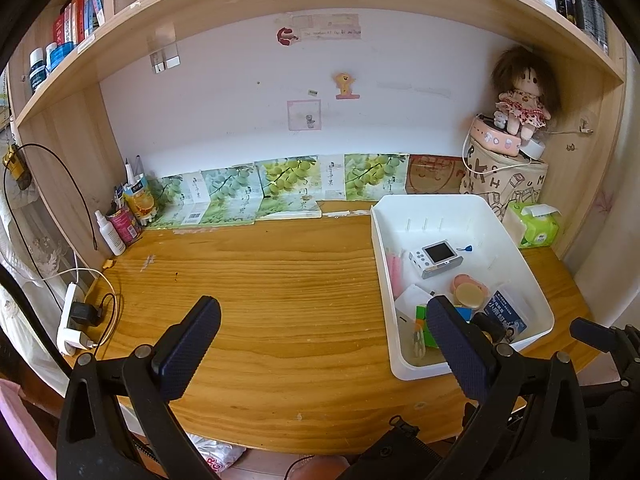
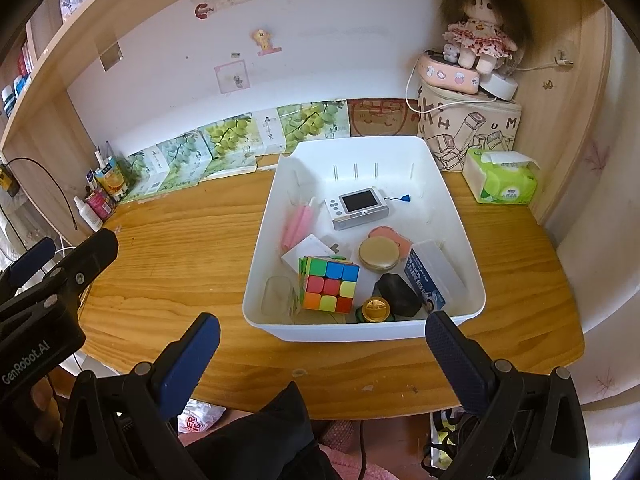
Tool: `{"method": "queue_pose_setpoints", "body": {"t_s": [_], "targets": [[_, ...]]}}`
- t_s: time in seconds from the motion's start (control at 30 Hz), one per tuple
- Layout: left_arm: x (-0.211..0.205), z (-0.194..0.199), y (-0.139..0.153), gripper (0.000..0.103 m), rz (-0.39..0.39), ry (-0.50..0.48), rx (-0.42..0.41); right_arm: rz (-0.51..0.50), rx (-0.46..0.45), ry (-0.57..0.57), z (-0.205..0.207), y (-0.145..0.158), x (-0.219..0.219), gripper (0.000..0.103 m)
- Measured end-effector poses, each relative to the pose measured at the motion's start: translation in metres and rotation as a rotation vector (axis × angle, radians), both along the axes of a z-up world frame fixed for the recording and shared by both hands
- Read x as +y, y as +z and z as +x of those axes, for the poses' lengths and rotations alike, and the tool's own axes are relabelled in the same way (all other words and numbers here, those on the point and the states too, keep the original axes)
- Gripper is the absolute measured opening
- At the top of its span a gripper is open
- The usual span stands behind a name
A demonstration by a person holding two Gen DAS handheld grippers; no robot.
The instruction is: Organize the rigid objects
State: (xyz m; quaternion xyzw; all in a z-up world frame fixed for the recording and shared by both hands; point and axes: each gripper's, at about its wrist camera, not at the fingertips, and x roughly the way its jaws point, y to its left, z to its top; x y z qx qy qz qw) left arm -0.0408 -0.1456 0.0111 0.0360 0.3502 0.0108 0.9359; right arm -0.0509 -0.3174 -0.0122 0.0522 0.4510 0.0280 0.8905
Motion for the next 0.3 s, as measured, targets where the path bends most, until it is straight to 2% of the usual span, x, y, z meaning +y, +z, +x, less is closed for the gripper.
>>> {"method": "queue_pose_setpoints", "body": {"t_s": [0.3], "targets": [[0.0029, -0.0005, -0.0001, 0.102, -0.001, 0.001, -0.002, -0.001, 0.001, 0.002, -0.0007, -0.0012, 0.0021, 0.103]]}}
